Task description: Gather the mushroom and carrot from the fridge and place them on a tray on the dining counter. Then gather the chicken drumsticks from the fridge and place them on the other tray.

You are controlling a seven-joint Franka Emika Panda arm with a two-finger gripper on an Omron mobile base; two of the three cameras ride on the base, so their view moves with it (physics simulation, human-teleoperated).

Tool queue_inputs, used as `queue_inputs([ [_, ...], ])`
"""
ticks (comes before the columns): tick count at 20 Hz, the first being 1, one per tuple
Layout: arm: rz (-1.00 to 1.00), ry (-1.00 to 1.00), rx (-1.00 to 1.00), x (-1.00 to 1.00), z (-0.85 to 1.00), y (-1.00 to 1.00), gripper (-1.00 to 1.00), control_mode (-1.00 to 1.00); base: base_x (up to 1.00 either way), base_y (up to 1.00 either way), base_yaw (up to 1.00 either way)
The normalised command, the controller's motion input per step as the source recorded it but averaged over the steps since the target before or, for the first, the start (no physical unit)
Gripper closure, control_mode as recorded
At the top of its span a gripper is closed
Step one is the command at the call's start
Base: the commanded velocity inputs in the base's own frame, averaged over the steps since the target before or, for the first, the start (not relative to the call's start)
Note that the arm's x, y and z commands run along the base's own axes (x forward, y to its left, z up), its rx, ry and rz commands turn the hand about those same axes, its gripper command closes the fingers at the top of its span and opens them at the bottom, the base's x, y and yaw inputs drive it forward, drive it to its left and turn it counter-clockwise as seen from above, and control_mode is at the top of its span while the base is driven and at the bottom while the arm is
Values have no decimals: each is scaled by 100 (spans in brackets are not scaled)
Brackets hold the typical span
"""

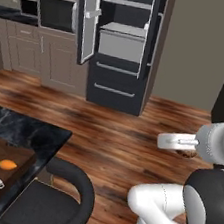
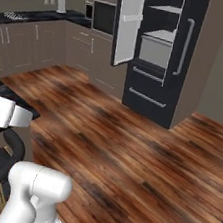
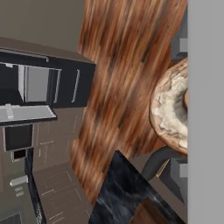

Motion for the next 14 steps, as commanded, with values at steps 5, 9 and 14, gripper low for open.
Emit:
queue_inputs([
  [5, 0, 0, 0, 0, 0, 0, 100, 100, -53, 88, 33],
  [9, 0, 0, 0, 0, 0, 0, 100, 100, -54, 65, 37],
  [14, 0, 0, 0, 0, 0, 0, 100, 100, -19, 15, 55],
])
